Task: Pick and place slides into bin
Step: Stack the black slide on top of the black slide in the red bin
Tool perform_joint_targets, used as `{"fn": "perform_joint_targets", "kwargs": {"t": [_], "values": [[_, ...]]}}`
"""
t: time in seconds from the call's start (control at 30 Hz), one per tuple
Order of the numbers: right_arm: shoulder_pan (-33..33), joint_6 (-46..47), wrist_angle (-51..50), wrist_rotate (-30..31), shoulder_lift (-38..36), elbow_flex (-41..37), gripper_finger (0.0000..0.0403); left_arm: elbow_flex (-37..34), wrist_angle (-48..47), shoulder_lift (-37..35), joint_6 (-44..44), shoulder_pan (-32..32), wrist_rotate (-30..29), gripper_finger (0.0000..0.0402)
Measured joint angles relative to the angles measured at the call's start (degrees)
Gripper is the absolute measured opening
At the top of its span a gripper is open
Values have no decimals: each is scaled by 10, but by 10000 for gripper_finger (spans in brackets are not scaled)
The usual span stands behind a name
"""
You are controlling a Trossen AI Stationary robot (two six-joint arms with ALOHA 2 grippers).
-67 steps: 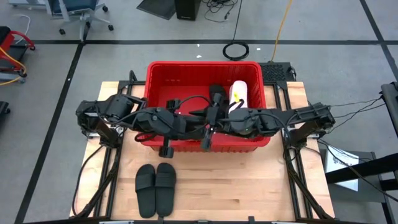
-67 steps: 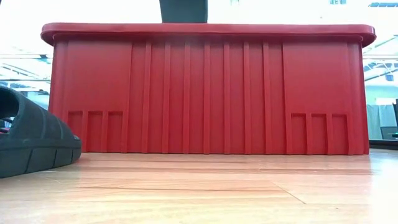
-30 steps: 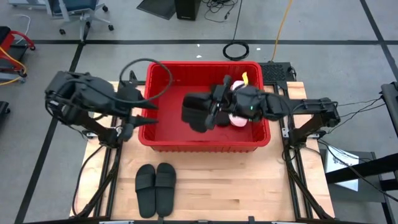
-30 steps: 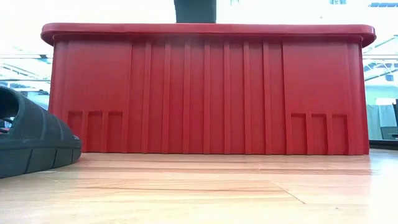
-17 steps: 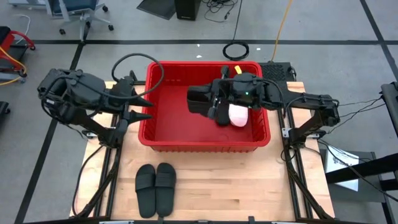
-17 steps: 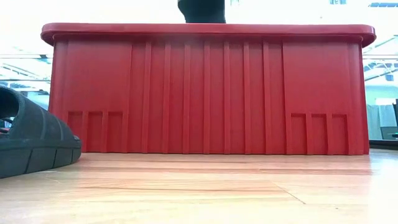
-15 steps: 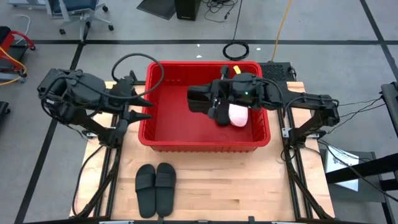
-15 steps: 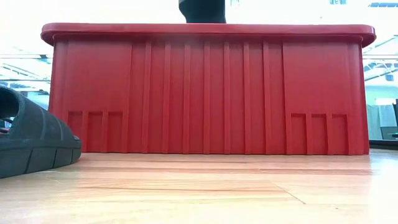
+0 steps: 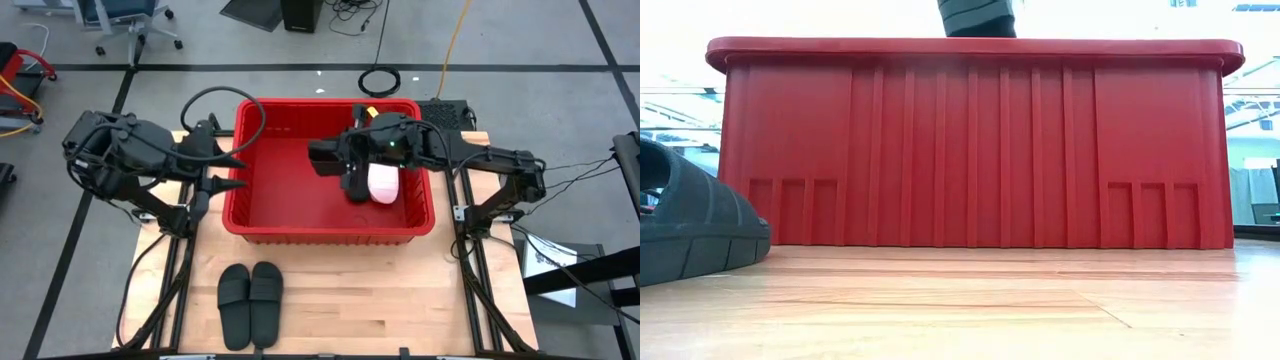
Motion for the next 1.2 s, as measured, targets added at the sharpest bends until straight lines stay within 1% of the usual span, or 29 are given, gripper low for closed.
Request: {"fn": "perform_joint_targets", "kwargs": {"t": [0.13,0.27,0.4,0.5,0.6,0.7,0.83,0.93,1.03,1.13,1.17,1.2], "values": [[-19,-18,11,-6,0,0,36,0,-9,0,-5,5,-5,175],[-43,19,25,-21,0,0,36,0,-17,0,-17,13,-7,175],[-51,54,54,-70,0,0,36,0,-10,0,-27,21,-12,175],[-47,74,81,-135,0,0,36,0,4,0,-37,34,-11,175],[-31,77,121,-179,0,0,36,0,7,0,-77,63,-14,175],[-8,39,150,-184,0,0,36,0,3,0,-140,101,-11,175],[14,-30,179,-178,-6,0,36,0,2,0,-204,147,25,175],[23,-58,226,-174,-14,0,36,0,2,0,-231,171,50,175],[33,-83,277,-172,-22,0,36,-5,6,0,-248,183,67,175],[39,-92,287,-173,-36,0,36,-23,29,0,-252,193,89,175],[40,-87,294,-169,-39,1,36,-27,39,1,-234,194,95,175],[40,-70,294,-155,-44,2,36,-30,52,1,-194,195,101,175]]}}
